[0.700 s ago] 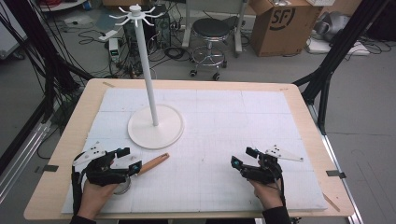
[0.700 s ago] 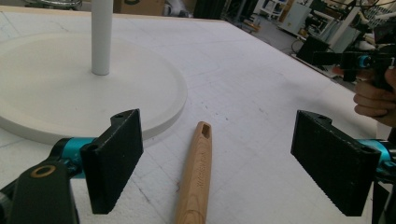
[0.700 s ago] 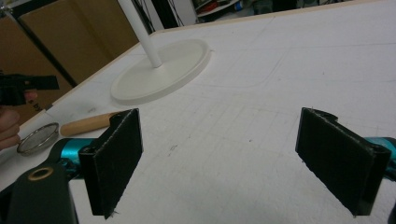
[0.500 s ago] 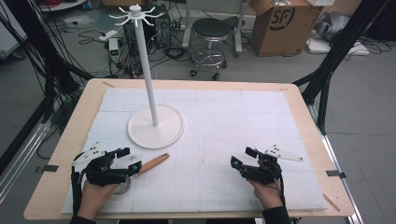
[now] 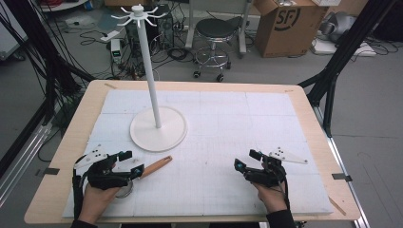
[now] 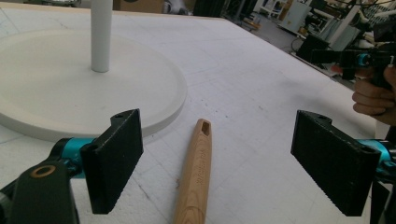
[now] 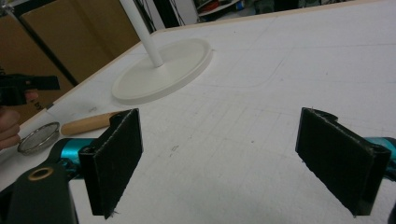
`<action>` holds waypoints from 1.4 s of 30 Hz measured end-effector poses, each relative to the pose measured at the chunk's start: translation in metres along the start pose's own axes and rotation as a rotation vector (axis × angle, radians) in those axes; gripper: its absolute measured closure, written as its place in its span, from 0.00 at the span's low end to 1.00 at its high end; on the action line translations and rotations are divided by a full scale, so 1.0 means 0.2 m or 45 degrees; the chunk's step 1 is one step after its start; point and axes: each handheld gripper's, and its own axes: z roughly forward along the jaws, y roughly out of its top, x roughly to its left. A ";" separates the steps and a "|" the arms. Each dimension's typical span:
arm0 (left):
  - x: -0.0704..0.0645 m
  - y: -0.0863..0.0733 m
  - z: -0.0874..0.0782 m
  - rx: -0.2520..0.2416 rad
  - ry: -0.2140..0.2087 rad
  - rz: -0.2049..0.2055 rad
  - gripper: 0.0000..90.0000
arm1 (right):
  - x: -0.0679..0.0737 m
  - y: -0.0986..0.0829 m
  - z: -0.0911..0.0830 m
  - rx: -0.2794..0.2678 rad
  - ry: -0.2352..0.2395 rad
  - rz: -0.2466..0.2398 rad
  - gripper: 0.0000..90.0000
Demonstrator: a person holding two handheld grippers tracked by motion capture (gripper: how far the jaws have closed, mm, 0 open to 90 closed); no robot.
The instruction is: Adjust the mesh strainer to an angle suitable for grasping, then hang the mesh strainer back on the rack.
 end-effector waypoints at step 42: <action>-0.03 0.02 0.10 0.460 0.123 0.156 0.50 | -0.02 0.00 -0.01 -0.021 -0.019 0.013 0.15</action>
